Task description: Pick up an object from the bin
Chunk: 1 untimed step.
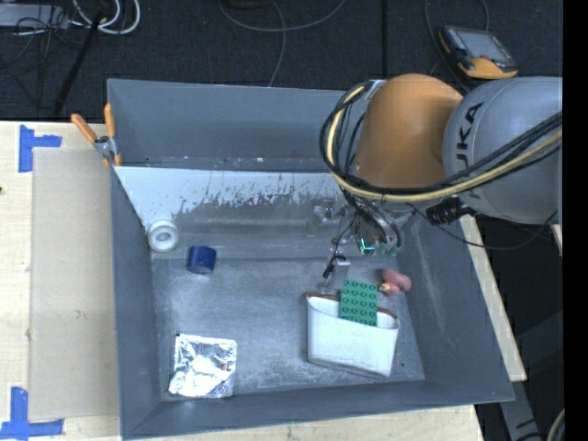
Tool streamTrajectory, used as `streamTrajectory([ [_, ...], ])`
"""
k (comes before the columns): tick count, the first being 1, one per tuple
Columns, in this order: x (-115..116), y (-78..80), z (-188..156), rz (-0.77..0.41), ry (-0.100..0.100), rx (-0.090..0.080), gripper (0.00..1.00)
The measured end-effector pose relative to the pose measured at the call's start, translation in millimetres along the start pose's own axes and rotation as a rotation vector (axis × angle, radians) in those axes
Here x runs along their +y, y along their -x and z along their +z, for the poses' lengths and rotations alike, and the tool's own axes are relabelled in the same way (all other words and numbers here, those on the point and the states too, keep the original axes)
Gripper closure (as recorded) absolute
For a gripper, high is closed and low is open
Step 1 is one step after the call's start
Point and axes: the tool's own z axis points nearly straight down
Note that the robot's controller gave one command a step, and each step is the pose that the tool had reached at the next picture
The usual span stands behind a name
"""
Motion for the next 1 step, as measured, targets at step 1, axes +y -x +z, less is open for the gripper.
streamTrajectory([
  [1,-57.4,-43.4,91.1,-0.225,0.002,-0.002,0.0],
])
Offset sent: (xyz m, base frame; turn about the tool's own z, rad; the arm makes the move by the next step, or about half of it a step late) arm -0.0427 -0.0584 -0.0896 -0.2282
